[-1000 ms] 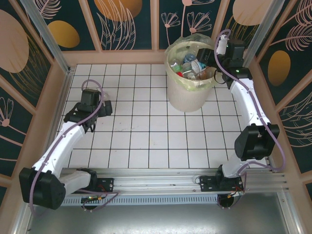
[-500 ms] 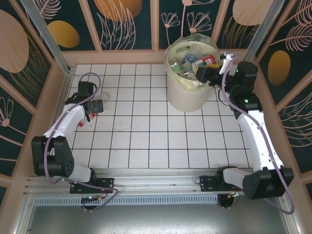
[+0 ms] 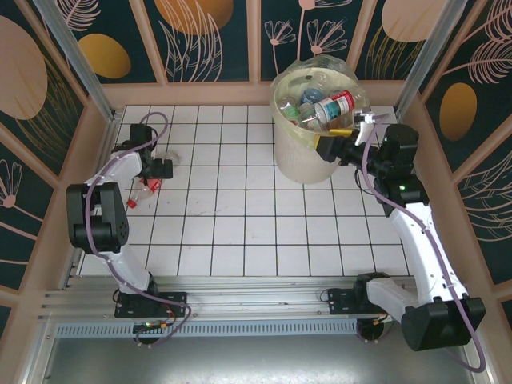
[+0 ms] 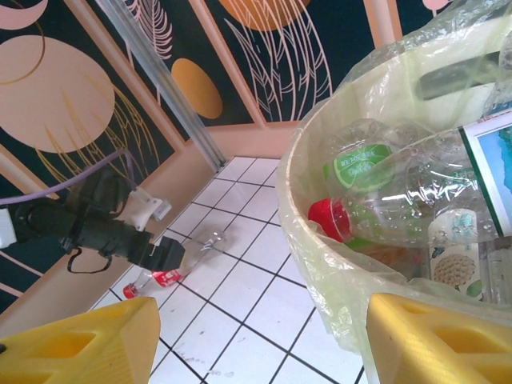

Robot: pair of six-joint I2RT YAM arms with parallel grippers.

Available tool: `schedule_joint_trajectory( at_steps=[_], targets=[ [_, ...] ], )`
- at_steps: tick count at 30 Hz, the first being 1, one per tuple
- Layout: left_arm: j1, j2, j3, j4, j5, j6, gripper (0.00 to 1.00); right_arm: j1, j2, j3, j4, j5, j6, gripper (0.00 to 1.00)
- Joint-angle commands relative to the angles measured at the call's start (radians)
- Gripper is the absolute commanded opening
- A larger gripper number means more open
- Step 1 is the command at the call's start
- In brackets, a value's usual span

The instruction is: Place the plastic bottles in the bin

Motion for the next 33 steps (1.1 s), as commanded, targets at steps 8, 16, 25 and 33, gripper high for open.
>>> schedule_joint_trajectory(
  at_steps=[8,16,25,33],
  targets=[
    [0.009,0.028,-0.056,0.039,0.173,-0.027,0.99,0.007,-0.024,-0.011,0.019,-0.023,0.007,0.7],
    [-0.073,0.019,-0.079,-0.003,0.133,-0.082,0.95,0.006,-0.011,-0.018,0.033,-0.019,0.033,0.7],
    [-0.129,0.003,-0.115,-0.015,0.104,-0.149,0.85,0.008,-0.02,-0.03,0.028,-0.011,0.051,0.7],
    [-0.157,-0.02,-0.121,0.015,0.15,-0.179,0.65,0.009,-0.046,-0.04,0.013,-0.004,0.07,0.7]
  ],
)
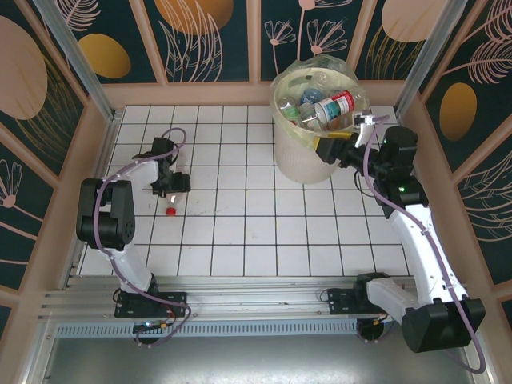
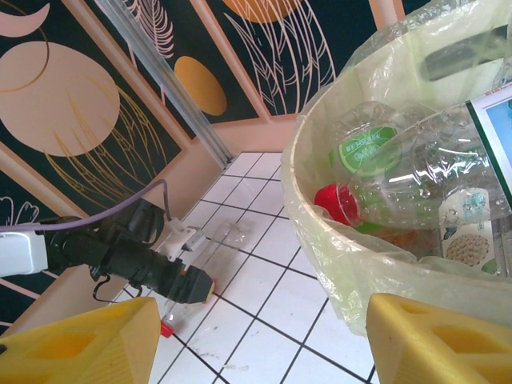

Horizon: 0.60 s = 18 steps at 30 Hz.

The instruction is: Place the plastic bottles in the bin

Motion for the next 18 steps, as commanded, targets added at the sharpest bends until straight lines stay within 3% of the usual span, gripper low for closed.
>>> schedule_joint_trajectory(
  at_steps=[1,3,7,18],
  targets=[
    [-0.022,-0.06,-0.013,0.011,0.039,-0.03,0.62,0.007,-0.036,-0.027,0.015,0.006,0.024,0.7],
    [-0.034,-0.091,-0.037,0.064,0.104,-0.048,0.57,0.007,-0.047,-0.055,0.031,0.01,0.047,0.69],
    [-0.083,-0.244,-0.093,0.181,0.255,-0.086,0.56,0.013,-0.054,-0.111,0.078,0.02,0.135,0.7],
    [-0.303,-0.534,-0.201,0.437,0.398,-0.156,0.6,0.117,-0.019,-0.158,0.267,0.047,0.308,0.78]
  ],
)
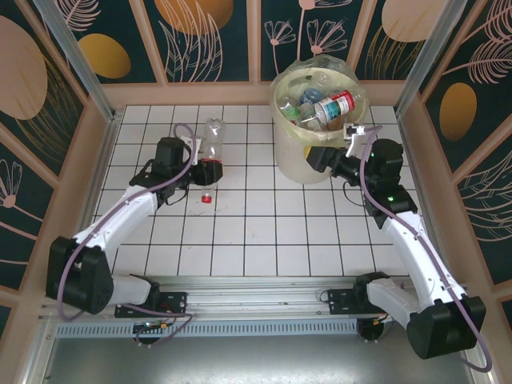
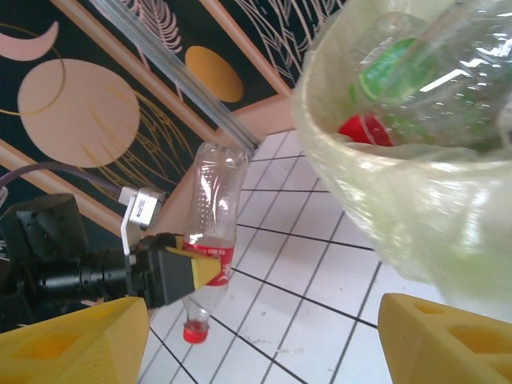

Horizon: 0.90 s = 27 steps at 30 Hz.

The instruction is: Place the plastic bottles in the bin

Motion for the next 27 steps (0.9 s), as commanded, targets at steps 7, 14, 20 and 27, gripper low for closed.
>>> schedule_joint_trajectory(
  at_steps=[7,14,20,27],
  targets=[
    [-0.187,-0.086,-0.022,0.189,0.053,-0.044,0.61,0.129,0.057,-0.013,0.25,-0.016,0.117,0.86],
    [-0.285,-0.074,-0.045,0.327,0.053,-0.111,0.61,0.202,0.093,0.007,0.272,-0.016,0.079,0.94],
    [-0.358,-0.027,-0.007,0.38,0.042,-0.127,0.61,0.209,0.132,0.059,0.248,-0.013,0.06,0.94],
    [-0.384,0.014,0.016,0.402,0.075,-0.13,0.63,0.242,0.17,0.121,0.235,-0.029,0.026,0.92]
  ],
)
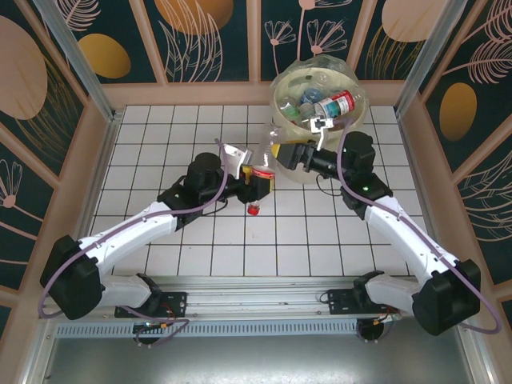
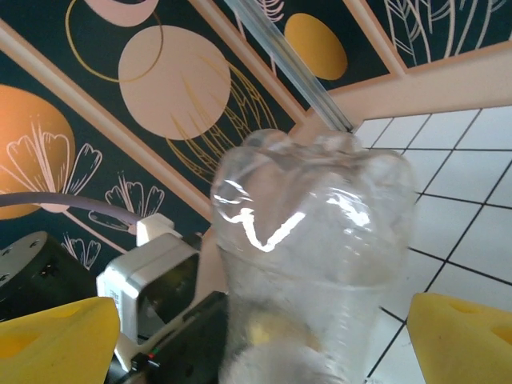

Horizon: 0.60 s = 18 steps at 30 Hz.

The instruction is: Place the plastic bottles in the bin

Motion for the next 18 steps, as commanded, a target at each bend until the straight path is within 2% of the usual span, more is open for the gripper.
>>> schedule_joint_trajectory(
  at_steps=[1,6,15,18],
  targets=[
    [-0.008,0.013,0.039,0.064,0.044,-0.017,0.63,0.027,0.013,0.061,0.01,-0.013,-0.052,0.91],
    [-0.016,0.018,0.046,0.067,0.074,-0.008,0.63,0.031,0.045,0.103,-0.037,0.026,-0.067,0.87],
    [-0.034,-0.012,0.047,0.046,0.084,0.009,0.63,0.038,0.1,0.195,-0.114,0.065,-0.106,0.9],
    [-0.042,-0.019,0.046,0.043,0.087,0.014,0.64,0.04,0.115,0.217,-0.131,0.067,-0.117,0.86]
  ],
)
